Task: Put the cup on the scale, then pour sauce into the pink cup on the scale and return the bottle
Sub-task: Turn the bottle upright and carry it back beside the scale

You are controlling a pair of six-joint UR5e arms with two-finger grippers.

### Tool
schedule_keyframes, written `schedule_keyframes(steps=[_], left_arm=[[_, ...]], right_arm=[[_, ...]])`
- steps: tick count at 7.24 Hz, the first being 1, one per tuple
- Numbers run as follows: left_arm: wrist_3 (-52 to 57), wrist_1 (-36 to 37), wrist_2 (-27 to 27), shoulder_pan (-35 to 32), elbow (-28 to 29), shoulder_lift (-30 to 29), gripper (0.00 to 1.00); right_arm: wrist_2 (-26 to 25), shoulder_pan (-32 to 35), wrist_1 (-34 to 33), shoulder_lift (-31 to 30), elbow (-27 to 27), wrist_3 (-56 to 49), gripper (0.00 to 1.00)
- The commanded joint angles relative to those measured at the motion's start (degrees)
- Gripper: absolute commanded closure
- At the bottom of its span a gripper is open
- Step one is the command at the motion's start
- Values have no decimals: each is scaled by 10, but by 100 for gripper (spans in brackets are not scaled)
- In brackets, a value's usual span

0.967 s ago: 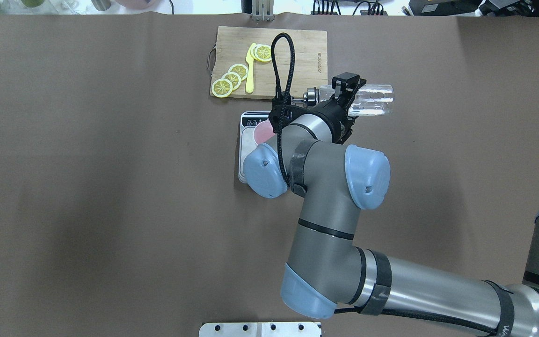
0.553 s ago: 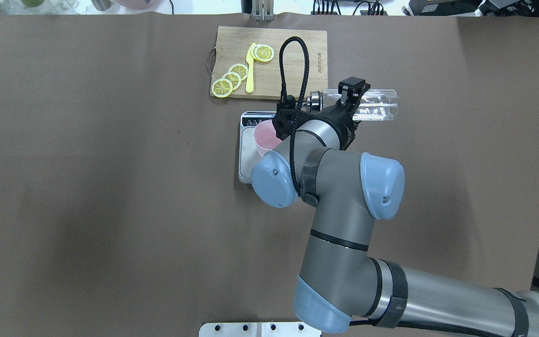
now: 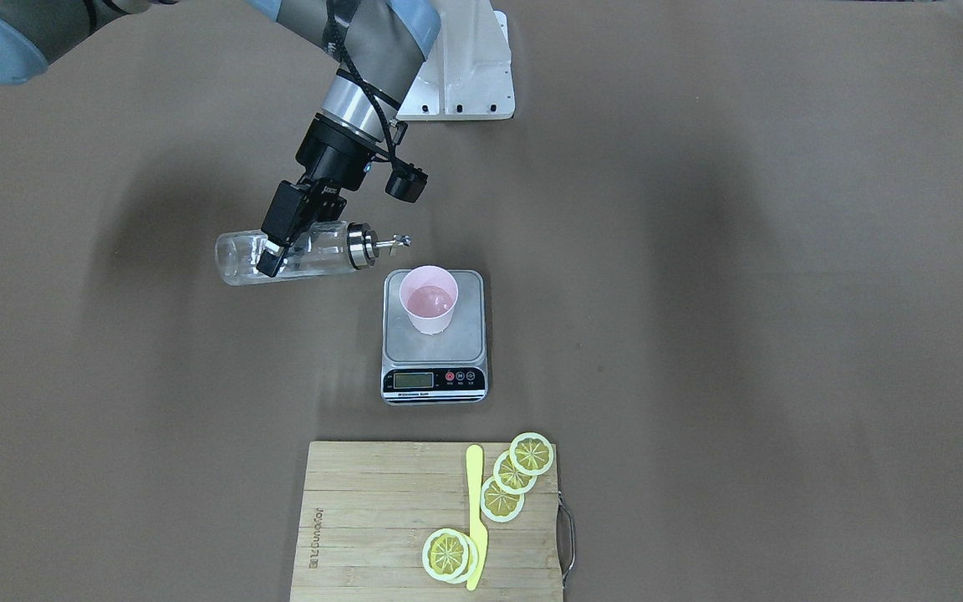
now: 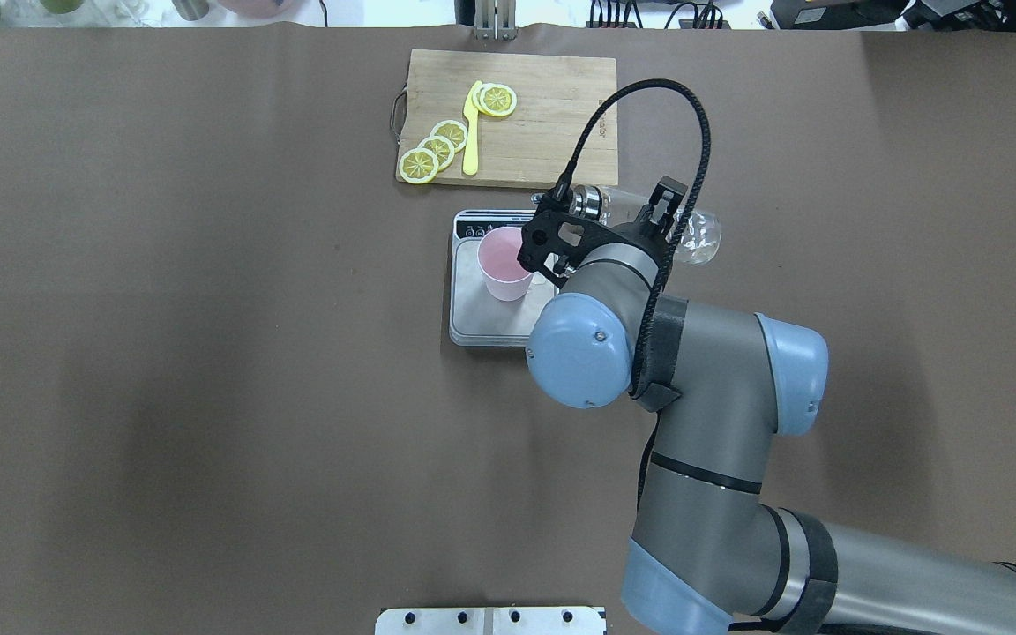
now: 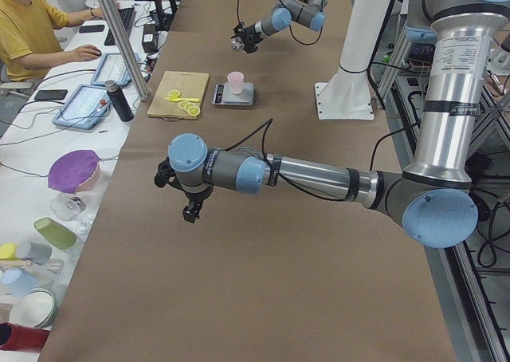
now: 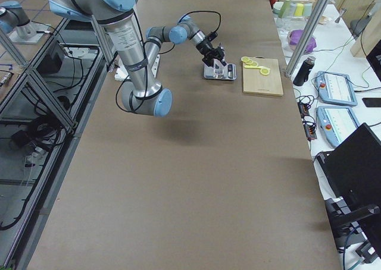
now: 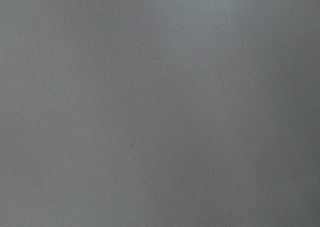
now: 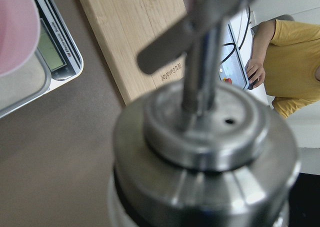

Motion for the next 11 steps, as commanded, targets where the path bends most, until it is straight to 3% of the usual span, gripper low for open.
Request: schedule_keyframes(steps=[1, 5, 6, 8, 11], left_arm=[[2, 0, 0, 0, 0, -15, 1], [2, -46, 4, 1, 0, -29, 1], [0, -49, 5, 1, 1, -39, 1], [2, -50, 7, 1, 1, -52, 1], [-1, -53, 7, 1, -4, -54, 1]], right_arm=[[57, 23, 54, -32, 32, 7, 78], [245, 105, 354, -137, 34, 112, 78], [254, 113, 371, -140, 29, 154, 78], [266, 114, 466, -168, 13, 201, 78], [267, 114, 670, -226, -73, 206, 78]])
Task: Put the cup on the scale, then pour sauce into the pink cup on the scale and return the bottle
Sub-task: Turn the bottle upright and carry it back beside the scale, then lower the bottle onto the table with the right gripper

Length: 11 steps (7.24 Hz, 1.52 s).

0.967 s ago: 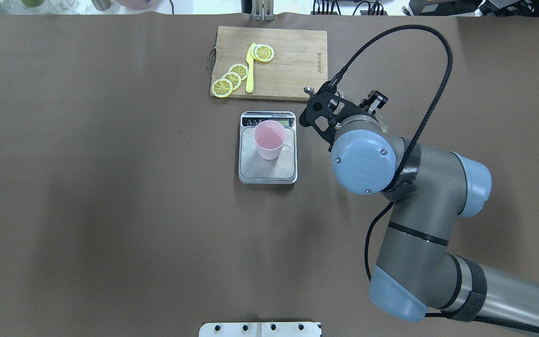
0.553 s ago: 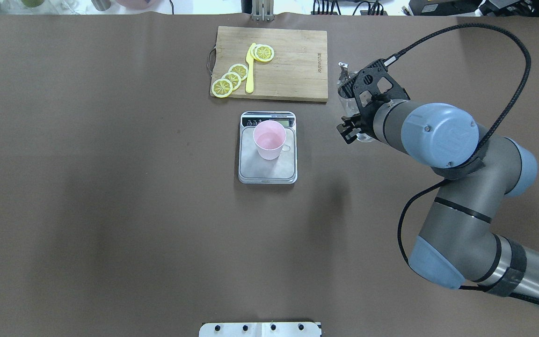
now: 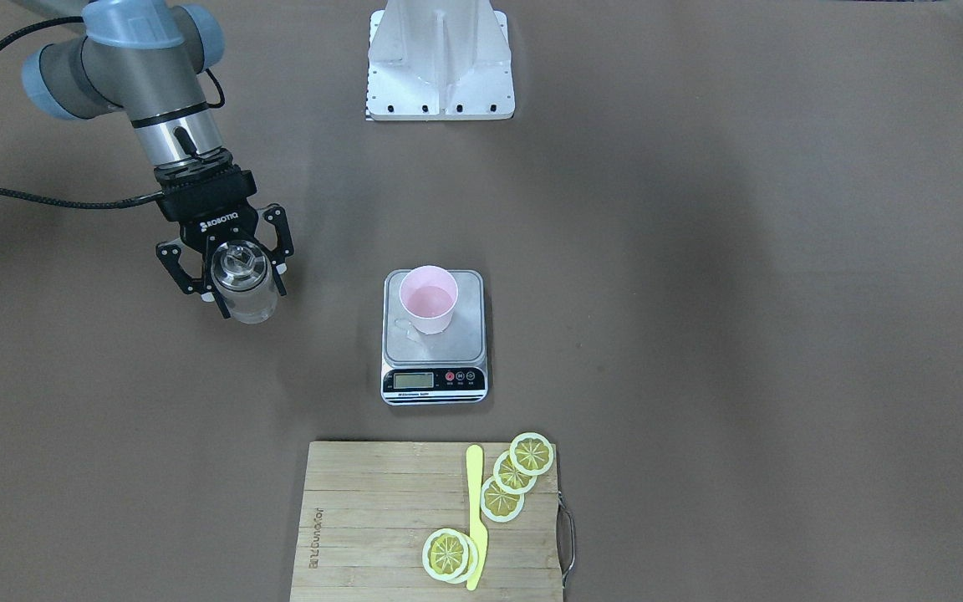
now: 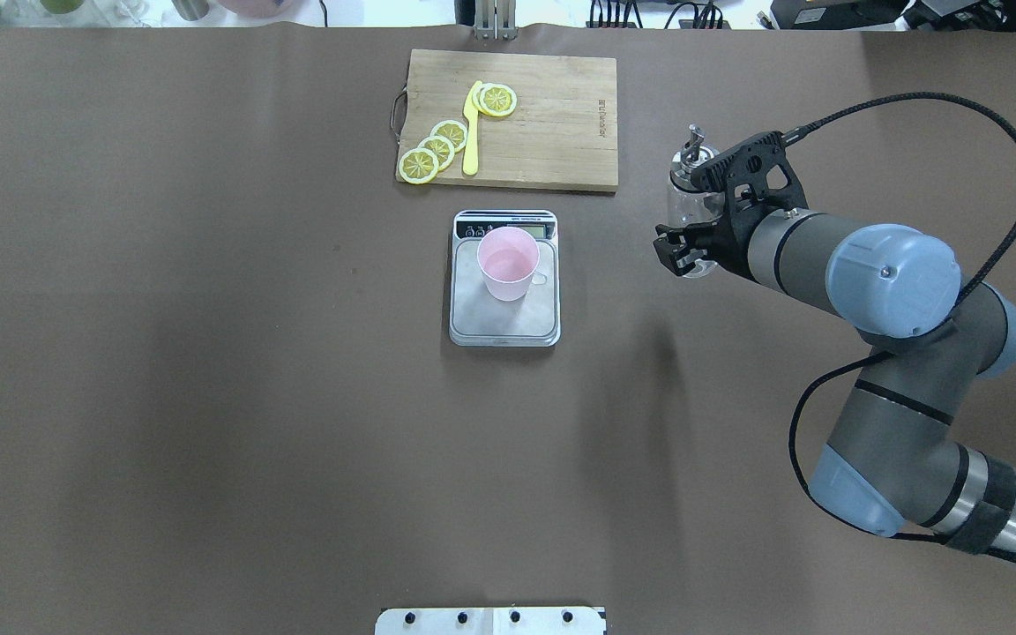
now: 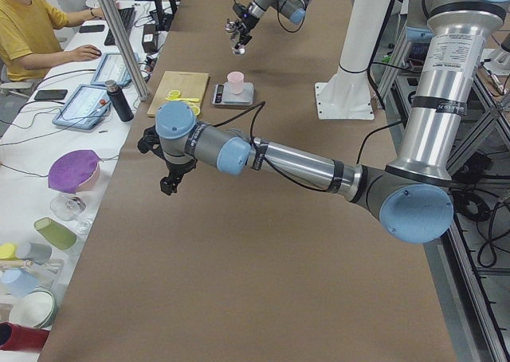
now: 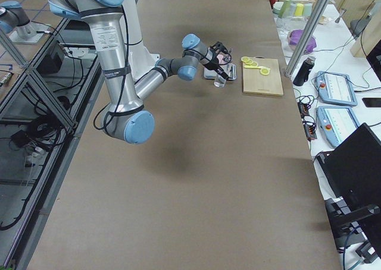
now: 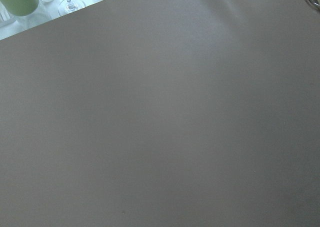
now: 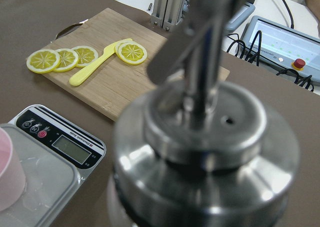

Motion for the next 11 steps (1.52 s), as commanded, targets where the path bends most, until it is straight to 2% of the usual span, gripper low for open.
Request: schedule_keyframes(steps=[1, 2, 4, 7, 9, 11], left_arm=[[-1, -1, 0, 0, -3, -2, 1], [-2, -2, 0, 0, -4, -2, 1], [-4, -1, 0, 0, -10, -1, 1], [-4, -1, 1, 0, -10, 0, 1], [-4, -1, 1, 0, -10, 2, 1], [-3, -1, 0, 0, -10, 3, 1]], right_arm=[[0, 0, 138, -33, -68, 2, 77], [-1, -1, 192, -49, -88, 2, 77], [-3, -3, 215, -50, -98, 20, 77], [-11, -14, 222, -59, -102, 23, 76], [-46, -48, 226, -54, -119, 22, 76], [-47, -52, 226, -51, -118, 22, 76]])
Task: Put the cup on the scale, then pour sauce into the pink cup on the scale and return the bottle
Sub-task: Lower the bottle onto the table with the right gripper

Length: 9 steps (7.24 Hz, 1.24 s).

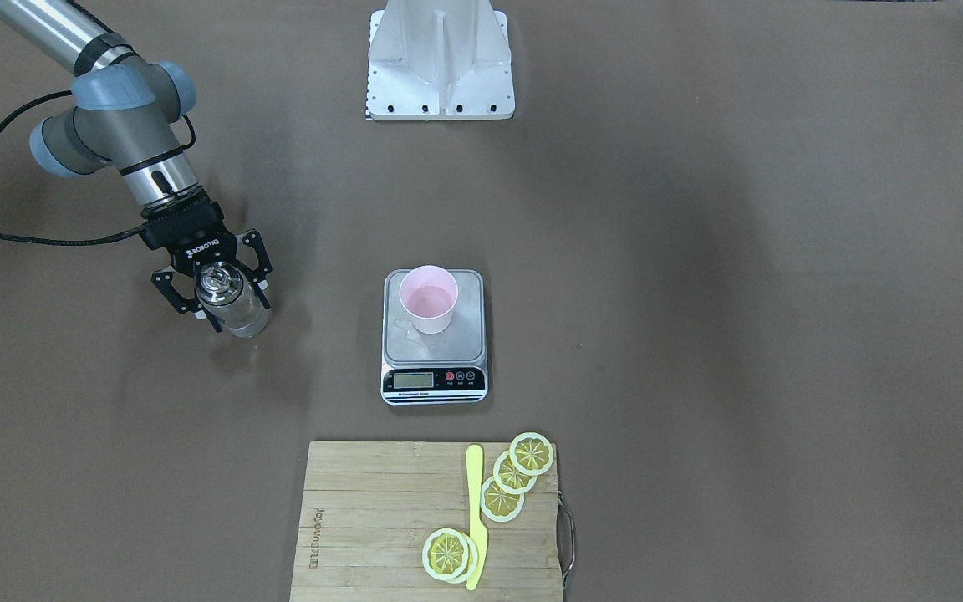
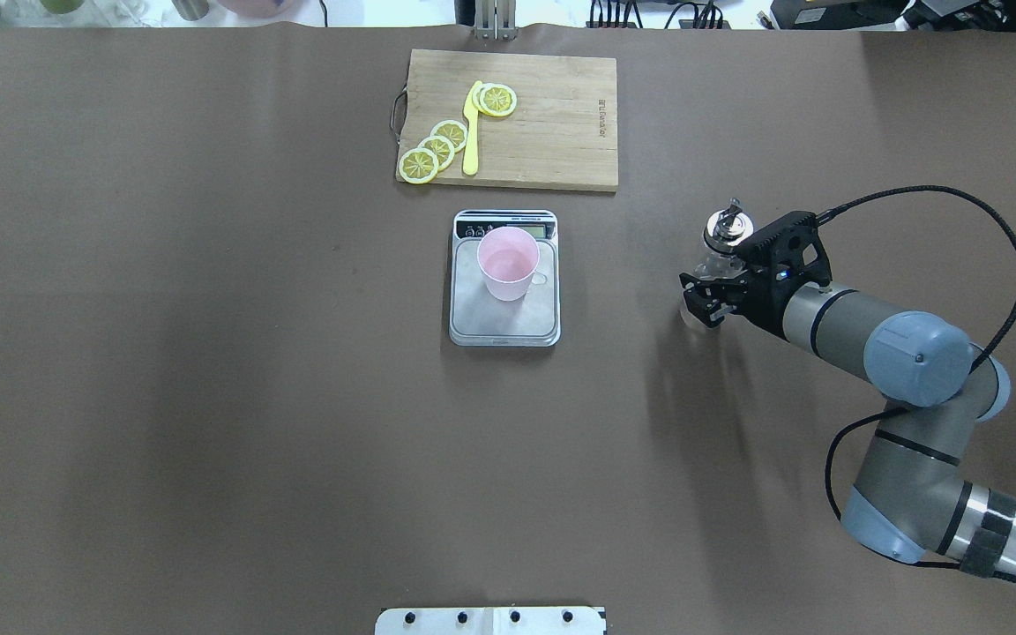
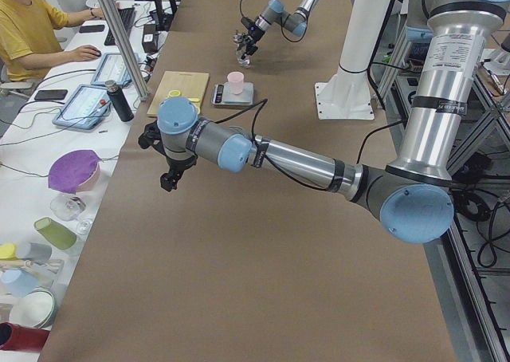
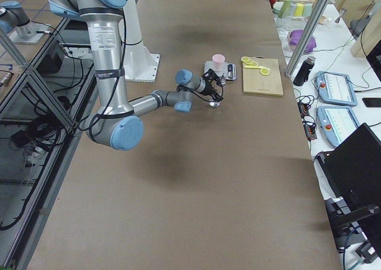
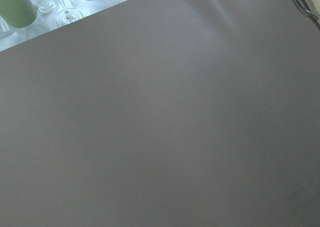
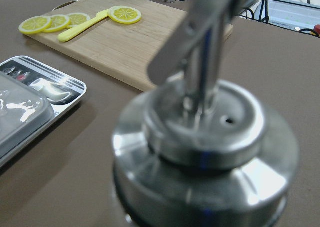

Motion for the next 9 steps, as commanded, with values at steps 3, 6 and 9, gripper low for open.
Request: schedule_keyframes(steps=[3, 6, 9], left_arm=[[2, 0, -1, 0, 0, 3, 1], [1, 0, 0, 0, 0, 2, 1], [0, 0, 0, 0, 0, 1, 1]], right_arm=[[0, -5, -1, 1, -3, -10, 45], [1, -5, 0, 2, -4, -12, 0], [3, -4, 0, 0, 2, -11, 0]])
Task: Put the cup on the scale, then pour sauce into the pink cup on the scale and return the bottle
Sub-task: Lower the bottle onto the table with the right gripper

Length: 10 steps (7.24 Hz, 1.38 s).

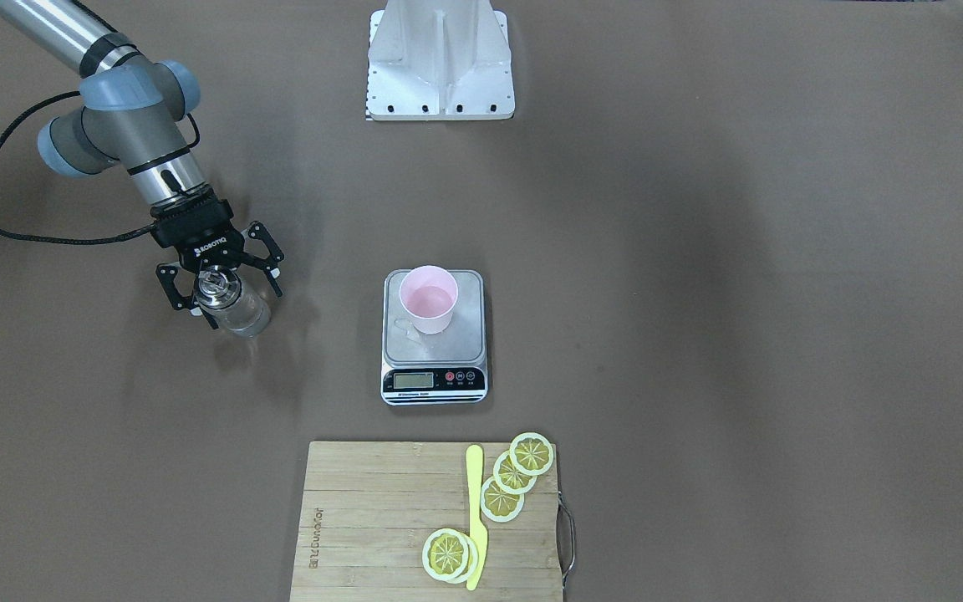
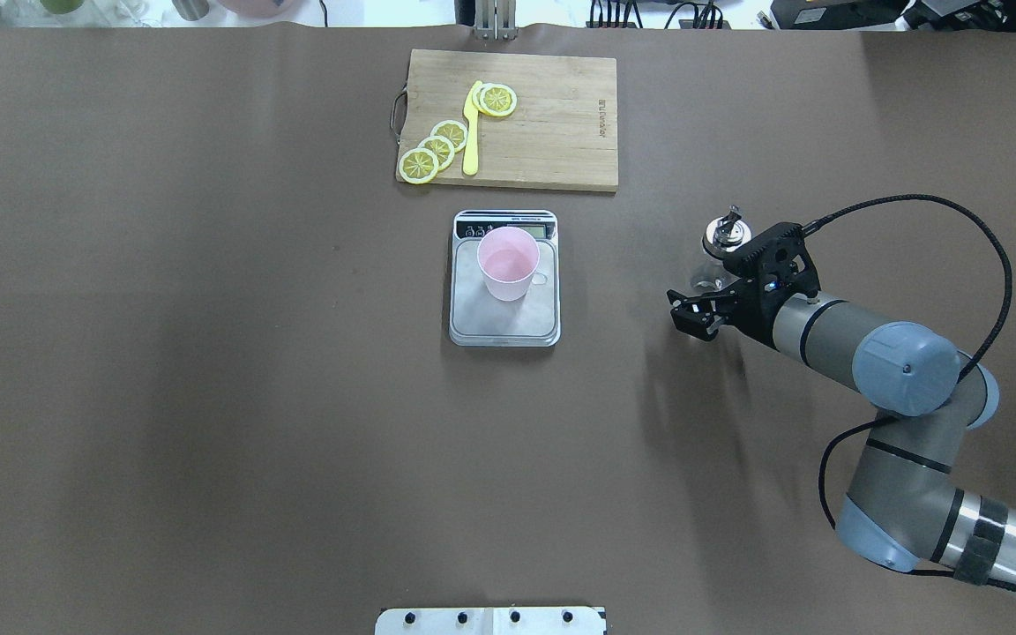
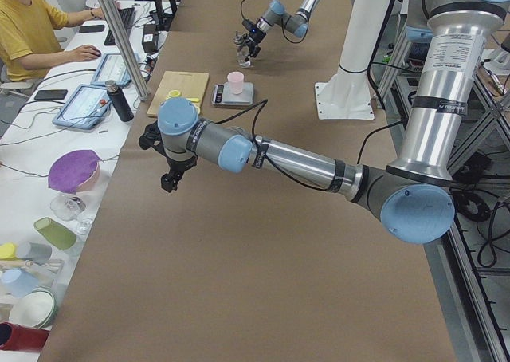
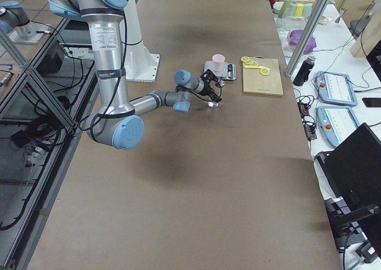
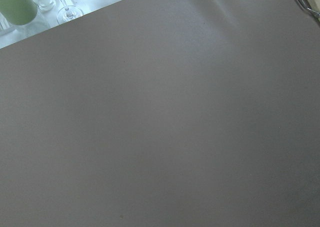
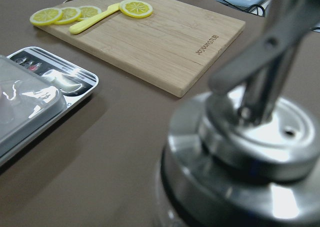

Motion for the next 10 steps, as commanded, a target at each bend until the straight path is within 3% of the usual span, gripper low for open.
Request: schedule_keyframes(steps=[1, 8, 10], left_arm=[[-2, 0, 0, 0, 0, -1, 1], [-3, 0, 0, 0, 0, -1, 1], [-3, 0, -1, 0, -2, 1, 1]], right_arm=[[0, 1, 0, -3, 4, 0, 0], [-7, -2, 0, -27, 18, 9, 0], [-29, -20, 0, -29, 21, 9, 0]])
